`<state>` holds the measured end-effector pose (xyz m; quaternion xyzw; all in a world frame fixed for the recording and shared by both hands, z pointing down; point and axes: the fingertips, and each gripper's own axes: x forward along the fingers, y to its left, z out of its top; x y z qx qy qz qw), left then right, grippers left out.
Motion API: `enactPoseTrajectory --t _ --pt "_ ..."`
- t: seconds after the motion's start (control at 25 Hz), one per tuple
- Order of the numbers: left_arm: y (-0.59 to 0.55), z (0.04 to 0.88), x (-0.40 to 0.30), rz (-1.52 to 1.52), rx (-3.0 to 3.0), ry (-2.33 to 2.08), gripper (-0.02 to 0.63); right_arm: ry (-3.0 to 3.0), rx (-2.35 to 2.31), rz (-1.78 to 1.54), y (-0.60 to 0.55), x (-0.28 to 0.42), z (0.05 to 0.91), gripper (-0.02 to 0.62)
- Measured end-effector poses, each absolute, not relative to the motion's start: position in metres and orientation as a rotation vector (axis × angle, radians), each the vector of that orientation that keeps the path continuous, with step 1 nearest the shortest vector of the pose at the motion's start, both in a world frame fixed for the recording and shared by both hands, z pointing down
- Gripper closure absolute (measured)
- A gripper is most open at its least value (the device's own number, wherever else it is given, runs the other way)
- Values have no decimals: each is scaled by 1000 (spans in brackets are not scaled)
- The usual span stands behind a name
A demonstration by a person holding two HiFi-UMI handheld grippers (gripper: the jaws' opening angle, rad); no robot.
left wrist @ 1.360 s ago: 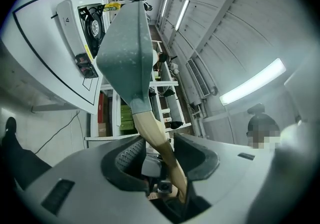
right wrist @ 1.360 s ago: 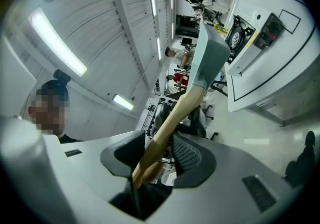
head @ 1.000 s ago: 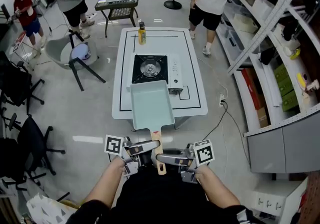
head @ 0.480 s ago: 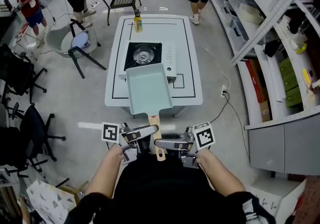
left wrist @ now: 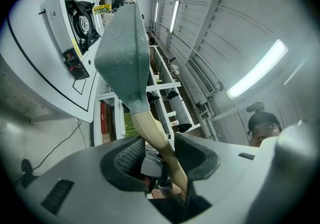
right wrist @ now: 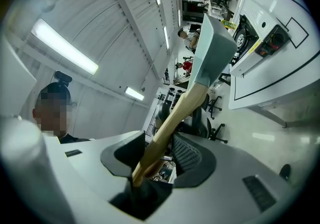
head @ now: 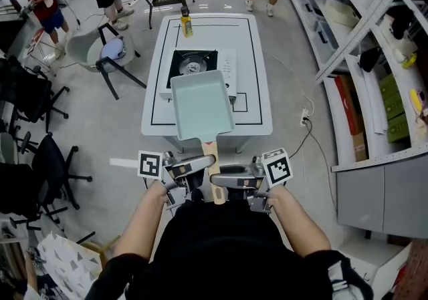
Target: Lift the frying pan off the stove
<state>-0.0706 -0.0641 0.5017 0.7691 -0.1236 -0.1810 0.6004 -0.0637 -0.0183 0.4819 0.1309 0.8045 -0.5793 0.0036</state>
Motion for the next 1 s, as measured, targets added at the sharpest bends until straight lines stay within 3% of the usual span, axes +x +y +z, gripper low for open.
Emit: enactPoseTrajectory --t 1.0 --pt "-70 506 -56 -443 1764 -296 423 2518 411 -1798 -25 -49 487 411"
